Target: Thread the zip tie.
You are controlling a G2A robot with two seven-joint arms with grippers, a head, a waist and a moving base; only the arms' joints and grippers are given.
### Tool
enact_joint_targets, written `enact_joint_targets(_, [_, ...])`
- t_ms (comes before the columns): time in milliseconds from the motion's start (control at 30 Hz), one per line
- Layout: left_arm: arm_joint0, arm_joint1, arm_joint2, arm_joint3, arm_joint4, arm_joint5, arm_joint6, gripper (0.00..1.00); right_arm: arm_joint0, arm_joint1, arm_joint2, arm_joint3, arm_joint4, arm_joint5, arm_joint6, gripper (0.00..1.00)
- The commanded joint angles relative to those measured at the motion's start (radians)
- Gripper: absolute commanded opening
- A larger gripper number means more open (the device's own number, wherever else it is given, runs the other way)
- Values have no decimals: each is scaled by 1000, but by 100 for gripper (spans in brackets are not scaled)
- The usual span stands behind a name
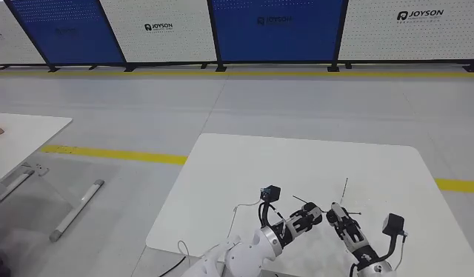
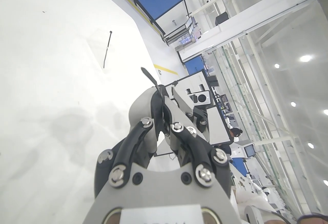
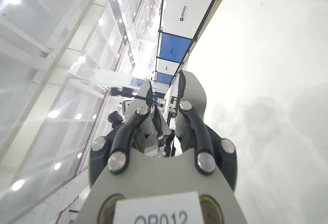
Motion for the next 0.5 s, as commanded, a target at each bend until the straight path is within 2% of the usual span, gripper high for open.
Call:
enact_joint_targets(0, [-1, -1, 0, 3, -3, 3, 3, 0, -2, 0, 2, -1, -2, -3, -6, 4])
enact_joint_targets(33, [-2, -1, 1, 5, -4, 3, 3, 0, -4, 0, 3, -1, -2, -5, -10, 0])
enact_joint_targets(300, [-3, -4, 2, 8, -5, 8, 21, 0, -15, 1, 9, -6, -8, -14, -17, 0])
enact_joint_targets(367, [-4, -5, 3, 9, -3, 10, 25, 0, -18, 2, 9, -7, -16, -16, -17, 8])
enact_joint_targets(467, [-5, -6, 5, 10, 0, 12, 29, 0, -21, 3, 9, -8, -22, -18, -16, 11])
